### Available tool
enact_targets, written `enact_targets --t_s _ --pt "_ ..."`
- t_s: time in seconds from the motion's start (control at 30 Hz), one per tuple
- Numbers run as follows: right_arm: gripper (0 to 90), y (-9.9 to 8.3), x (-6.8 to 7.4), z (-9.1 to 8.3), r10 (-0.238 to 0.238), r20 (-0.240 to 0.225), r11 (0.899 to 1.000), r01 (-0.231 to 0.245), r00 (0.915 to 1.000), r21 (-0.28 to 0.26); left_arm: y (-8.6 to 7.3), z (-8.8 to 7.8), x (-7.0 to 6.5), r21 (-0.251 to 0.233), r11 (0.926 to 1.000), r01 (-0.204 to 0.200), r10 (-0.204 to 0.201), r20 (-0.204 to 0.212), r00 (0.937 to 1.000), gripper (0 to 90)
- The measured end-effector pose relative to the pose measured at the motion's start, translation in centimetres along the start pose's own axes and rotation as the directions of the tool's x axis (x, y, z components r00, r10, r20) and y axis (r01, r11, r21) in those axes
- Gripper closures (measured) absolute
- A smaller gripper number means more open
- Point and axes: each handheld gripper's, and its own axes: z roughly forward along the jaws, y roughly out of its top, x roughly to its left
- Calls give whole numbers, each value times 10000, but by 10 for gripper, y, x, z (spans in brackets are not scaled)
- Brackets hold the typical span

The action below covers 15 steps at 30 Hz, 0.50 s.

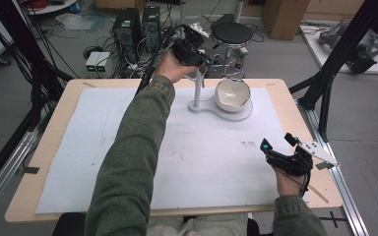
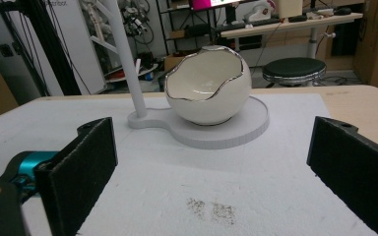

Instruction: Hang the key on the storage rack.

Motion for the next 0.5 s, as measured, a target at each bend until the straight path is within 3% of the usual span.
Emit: enact_targets --t_s 0.17,0.3,0.5 --pt "38 0 -1 -1 35 20 10000 -35 10000 -4 -2 5 3 -143 9999 79 -81 -128 9999 804" --pt "38 0 -2 -3 85 59 10000 -85 9999 0 -4 5 8 -342 9986 398 -406 -236 9989 804" --pt "38 -1 -3 -5 75 104 10000 -75 9999 7 -13 11 15 91 9986 517 -511 -529 9973 804"
